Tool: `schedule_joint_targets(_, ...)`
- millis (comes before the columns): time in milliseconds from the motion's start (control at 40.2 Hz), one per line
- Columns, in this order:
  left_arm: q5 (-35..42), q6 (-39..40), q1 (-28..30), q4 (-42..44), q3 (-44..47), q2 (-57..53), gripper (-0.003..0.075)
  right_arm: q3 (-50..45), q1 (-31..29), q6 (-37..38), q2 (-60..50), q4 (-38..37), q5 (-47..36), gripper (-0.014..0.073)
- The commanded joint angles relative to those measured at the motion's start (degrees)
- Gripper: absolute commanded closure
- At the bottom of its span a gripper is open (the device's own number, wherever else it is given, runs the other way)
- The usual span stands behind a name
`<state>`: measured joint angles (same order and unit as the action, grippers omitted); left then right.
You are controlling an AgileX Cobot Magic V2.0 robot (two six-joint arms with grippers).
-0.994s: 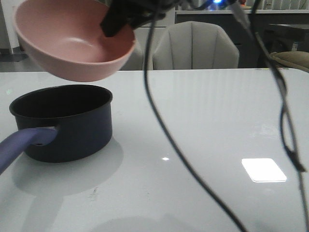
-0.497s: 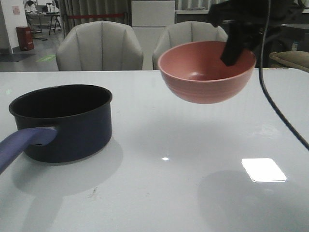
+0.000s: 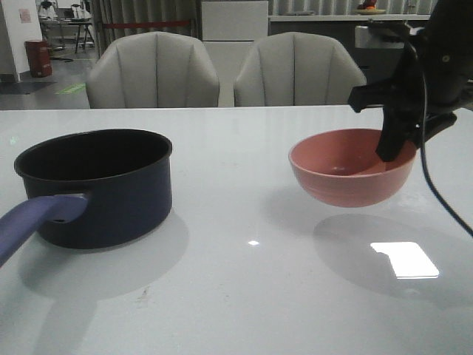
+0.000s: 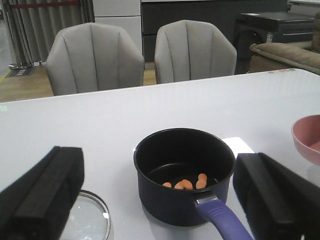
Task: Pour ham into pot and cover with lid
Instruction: 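Set the pink bowl down, open the right gripper and lift away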
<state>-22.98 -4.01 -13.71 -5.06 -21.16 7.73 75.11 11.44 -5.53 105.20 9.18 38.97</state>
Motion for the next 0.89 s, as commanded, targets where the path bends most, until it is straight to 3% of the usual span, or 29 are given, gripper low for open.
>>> schedule_joint_targets(0,4.6,0.1,-0.4,-0.3,-1.5,0.7,0.0083,2.0,-0.3,-0.1,-1.1,3.4,-4.3,0.0448)
schedule_joint_targets(124,4.6,0.1,-0.4,-0.3,-1.5,0.7,0.0083,2.0,-0.3,-0.1,0.4,4.3,-5.4,0.0387)
schedule_joint_targets(373,4.6,0.1,-0.4,-0.3,-1.5,0.7,0.0083,2.0,-0.3,-0.2,0.7,4.3,-6.4,0.0152)
schedule_joint_targets(870,4.6,0.1,-0.4,-0.3,-1.5,0.7,0.0083,1.8,0.0,-3.8,-13.2,-1.0,1.0,0.0139)
